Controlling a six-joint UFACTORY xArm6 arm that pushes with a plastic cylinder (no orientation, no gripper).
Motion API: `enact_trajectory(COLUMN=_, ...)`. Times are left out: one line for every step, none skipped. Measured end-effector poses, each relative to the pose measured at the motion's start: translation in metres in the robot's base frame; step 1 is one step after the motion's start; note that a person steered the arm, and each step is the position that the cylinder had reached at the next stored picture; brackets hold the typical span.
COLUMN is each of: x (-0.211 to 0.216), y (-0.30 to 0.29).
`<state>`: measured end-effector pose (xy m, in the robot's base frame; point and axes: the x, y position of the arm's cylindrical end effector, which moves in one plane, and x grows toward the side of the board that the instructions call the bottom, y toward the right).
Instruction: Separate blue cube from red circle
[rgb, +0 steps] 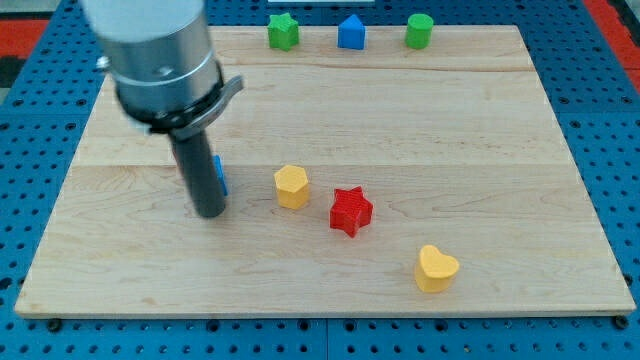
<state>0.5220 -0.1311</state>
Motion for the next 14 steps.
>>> enact_trajectory(x=0.002, y=-0.041)
enact_trajectory(x=-0.045, y=-0.032)
enact_trajectory(x=-0.06, y=-0.005)
enact_trajectory(x=-0.031, y=0.005)
enact_trajectory(x=-0.01, y=0.005)
enact_trajectory(x=-0.032, y=0.018)
enact_trajectory(x=-0.069, y=0.032)
enact_trajectory(x=-0.099, y=0.081)
enact_trajectory(x=-0.1, y=0.127)
enact_trajectory(x=-0.122, y=0.126)
enact_trajectory(x=-0.15, y=0.083)
enact_trajectory(x=-0.148, y=0.061)
enact_trajectory(x=-0.109, y=0.045)
enact_trajectory(x=-0.113, y=0.038)
